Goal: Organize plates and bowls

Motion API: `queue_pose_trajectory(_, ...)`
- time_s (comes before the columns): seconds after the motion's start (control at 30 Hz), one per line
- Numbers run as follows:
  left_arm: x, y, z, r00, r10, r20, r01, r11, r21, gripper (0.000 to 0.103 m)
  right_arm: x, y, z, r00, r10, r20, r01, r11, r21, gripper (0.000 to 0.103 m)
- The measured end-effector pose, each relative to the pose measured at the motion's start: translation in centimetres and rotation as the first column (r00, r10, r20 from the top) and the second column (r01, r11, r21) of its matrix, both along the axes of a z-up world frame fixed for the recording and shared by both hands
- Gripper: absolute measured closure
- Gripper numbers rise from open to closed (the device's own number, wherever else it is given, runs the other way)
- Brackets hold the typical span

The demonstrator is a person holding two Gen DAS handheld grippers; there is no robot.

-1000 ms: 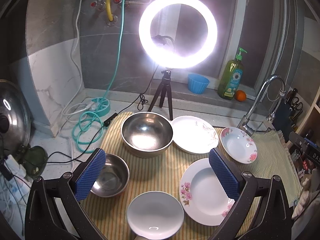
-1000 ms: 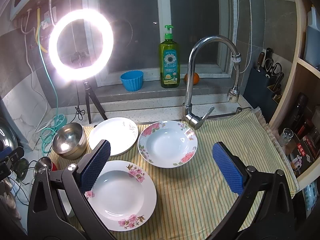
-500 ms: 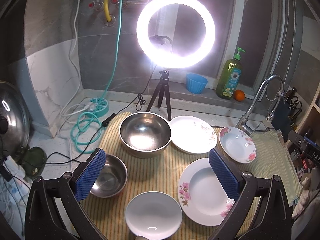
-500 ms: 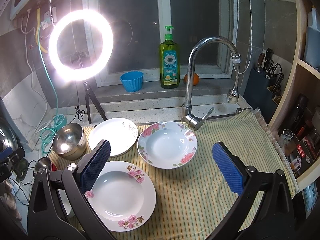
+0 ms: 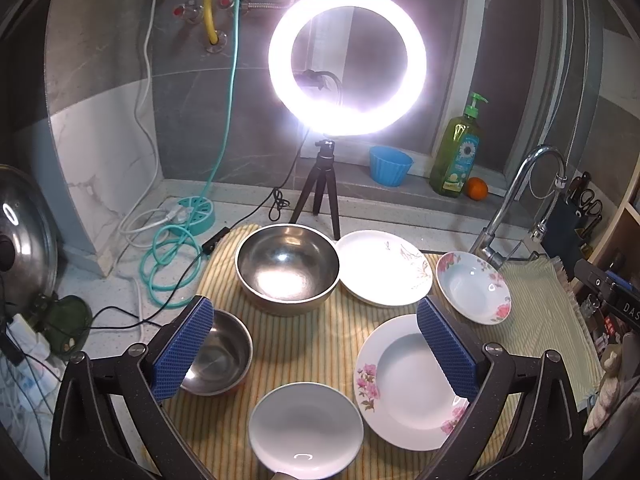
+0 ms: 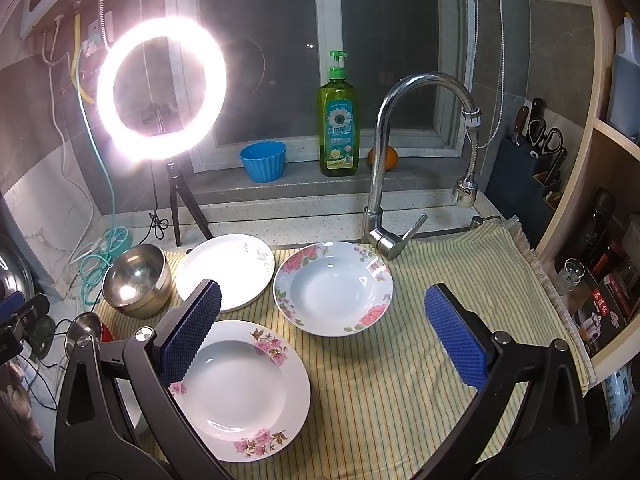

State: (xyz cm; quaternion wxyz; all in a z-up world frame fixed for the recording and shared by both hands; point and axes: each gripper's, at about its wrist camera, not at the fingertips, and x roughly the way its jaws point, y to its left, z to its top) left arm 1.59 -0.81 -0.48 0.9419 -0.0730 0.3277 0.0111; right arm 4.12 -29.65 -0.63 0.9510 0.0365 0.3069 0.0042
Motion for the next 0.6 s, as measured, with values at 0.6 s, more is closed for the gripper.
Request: queue_pose_trajectory(0.6,0.25,-0.7,0.07,1.0,-0.015,-0.001,0.015,1.0,0.024,0.002,0.09,-0.09,-0.2,1.0,0.004,-0.005,-0.004,1.0,0.0,0.0)
